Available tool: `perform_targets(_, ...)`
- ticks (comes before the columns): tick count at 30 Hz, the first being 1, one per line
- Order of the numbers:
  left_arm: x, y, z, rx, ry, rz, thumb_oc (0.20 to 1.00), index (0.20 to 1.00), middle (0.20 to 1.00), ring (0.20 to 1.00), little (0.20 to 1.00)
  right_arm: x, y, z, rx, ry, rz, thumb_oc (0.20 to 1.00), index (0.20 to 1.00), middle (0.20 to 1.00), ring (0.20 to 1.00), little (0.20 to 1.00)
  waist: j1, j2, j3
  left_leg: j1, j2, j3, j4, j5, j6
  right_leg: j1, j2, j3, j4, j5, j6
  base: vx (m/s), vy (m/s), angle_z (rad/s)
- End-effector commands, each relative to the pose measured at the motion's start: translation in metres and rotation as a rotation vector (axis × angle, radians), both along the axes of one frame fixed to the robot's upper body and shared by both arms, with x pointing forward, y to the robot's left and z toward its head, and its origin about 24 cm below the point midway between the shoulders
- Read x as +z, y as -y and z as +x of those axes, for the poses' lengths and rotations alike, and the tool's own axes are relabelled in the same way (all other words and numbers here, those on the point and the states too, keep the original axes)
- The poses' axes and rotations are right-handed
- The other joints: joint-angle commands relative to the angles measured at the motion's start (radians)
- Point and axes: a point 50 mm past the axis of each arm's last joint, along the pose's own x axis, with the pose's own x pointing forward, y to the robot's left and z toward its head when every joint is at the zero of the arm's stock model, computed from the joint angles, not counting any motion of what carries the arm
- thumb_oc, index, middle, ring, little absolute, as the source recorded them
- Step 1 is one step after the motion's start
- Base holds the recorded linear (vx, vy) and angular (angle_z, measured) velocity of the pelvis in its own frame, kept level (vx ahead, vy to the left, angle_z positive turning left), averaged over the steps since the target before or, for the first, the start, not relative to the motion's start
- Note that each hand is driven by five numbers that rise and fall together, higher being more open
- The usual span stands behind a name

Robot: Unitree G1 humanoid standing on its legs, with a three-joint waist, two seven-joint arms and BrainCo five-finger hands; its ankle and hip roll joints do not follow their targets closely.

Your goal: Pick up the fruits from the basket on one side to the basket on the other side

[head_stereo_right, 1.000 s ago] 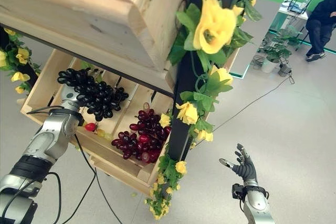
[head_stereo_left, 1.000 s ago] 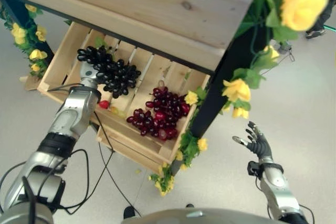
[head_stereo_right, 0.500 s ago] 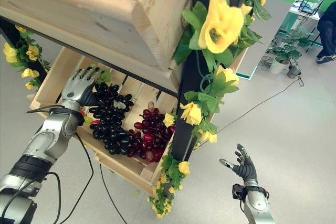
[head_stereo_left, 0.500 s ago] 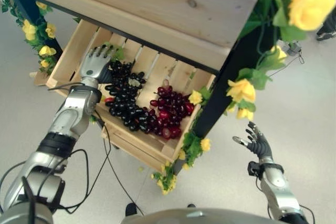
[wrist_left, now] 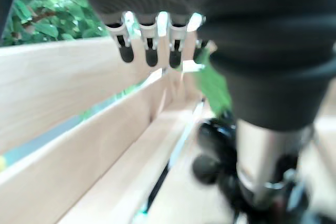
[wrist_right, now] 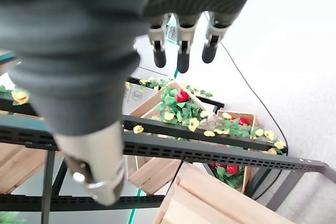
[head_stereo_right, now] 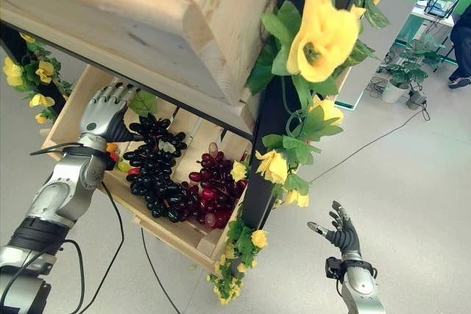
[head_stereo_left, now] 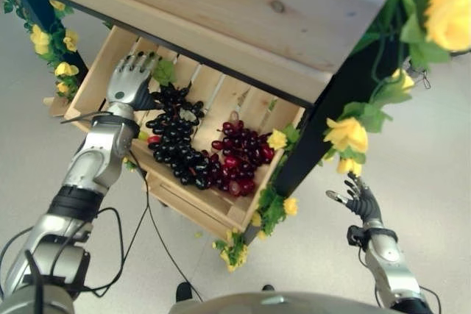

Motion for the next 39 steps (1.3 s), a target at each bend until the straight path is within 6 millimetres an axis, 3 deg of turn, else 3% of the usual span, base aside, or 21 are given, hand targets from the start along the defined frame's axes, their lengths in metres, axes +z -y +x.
perform_targets(1,0.021,-0.009,-0.016,-0.042,0.152,-0.086,1.000,1.000,1.000,1.000,1.000,0.034,0.015,0.018,-0.035,0.171,-0.043,1.000,1.000,1.000,1.000,1.000,0.010,0.007,-0.037,-0.057,0.015,-0.019,0.105,-0.091,0.009,0.009,-0.059,-0.022,0.136,-0.139,0.065,-0.01,-0.002,0.04)
perform_targets(3,0.017,-0.007,-0.032,-0.095,0.188,-0.141,1.000,1.000,1.000,1.000,1.000,0.035,0.016,0.018,-0.050,0.190,-0.040,1.000,1.000,1.000,1.000,1.000,0.024,0.008,-0.027,-0.065,0.012,-0.025,0.111,-0.092,0.011,0.006,-0.060,-0.026,0.139,-0.139,0.063,-0.01,-0.002,0.02)
perform_targets(12,0.001,-0.008,-0.070,-0.175,0.186,-0.281,1.000,1.000,1.000,1.000,1.000,0.038,0.018,0.016,-0.077,0.220,-0.032,1.000,1.000,1.000,1.000,1.000,0.051,0.015,-0.017,-0.090,0.011,-0.050,0.127,-0.089,0.009,0.003,-0.061,-0.045,0.151,-0.147,0.056,-0.01,-0.013,0.08)
perform_targets(18,-0.005,-0.012,-0.085,-0.243,0.197,-0.472,1.000,1.000,1.000,1.000,1.000,0.047,0.017,0.023,-0.087,0.271,-0.028,1.000,1.000,1.000,1.000,1.000,0.083,0.020,0.002,-0.121,0.013,-0.089,0.126,-0.067,-0.001,-0.017,-0.057,-0.081,0.195,-0.168,0.045,-0.02,-0.029,0.20)
perform_targets(25,-0.009,-0.007,-0.091,-0.307,0.233,-0.621,1.000,1.000,1.000,1.000,1.000,0.053,0.018,0.027,-0.093,0.307,-0.028,1.000,1.000,1.000,1.000,1.000,0.122,0.030,0.037,-0.189,0.019,-0.178,0.129,-0.021,-0.024,-0.073,-0.057,-0.164,0.314,-0.225,0.023,-0.08,-0.064,0.48)
perform_targets(26,-0.009,0.001,-0.090,-0.368,0.214,-0.684,1.000,1.000,1.000,1.000,1.000,0.054,0.022,0.025,-0.114,0.312,-0.036,1.000,1.000,1.000,1.000,1.000,0.144,0.039,0.054,-0.225,0.019,-0.238,0.123,0.010,-0.043,-0.085,-0.052,-0.228,0.364,-0.265,0.003,-0.10,-0.087,0.60)
perform_targets(29,-0.016,0.007,-0.087,-0.424,0.172,-0.780,1.000,1.000,1.000,1.000,1.000,0.054,0.028,0.022,-0.135,0.312,-0.044,1.000,1.000,1.000,1.000,1.000,0.158,0.054,0.068,-0.248,0.015,-0.293,0.116,0.036,-0.053,-0.086,-0.047,-0.294,0.399,-0.296,-0.016,-0.08,-0.088,0.97)
perform_targets(33,-0.024,0.009,-0.085,-0.445,0.129,-0.856,1.000,1.000,1.000,1.000,1.000,0.058,0.033,0.022,-0.155,0.327,-0.051,1.000,1.000,1.000,1.000,1.000,0.177,0.059,0.085,-0.246,0.008,-0.332,0.111,0.032,-0.068,-0.072,-0.040,-0.324,0.431,-0.349,-0.030,0.02,-0.111,0.80)
perform_targets(39,-0.028,0.013,-0.083,-0.456,0.122,-0.891,1.000,1.000,1.000,1.000,1.000,0.060,0.032,0.026,-0.159,0.334,-0.056,1.000,1.000,1.000,1.000,1.000,0.200,0.072,0.104,-0.243,0.009,-0.350,0.101,0.047,-0.076,-0.070,-0.042,-0.353,0.457,-0.367,-0.038,-0.04,-0.041,0.24)
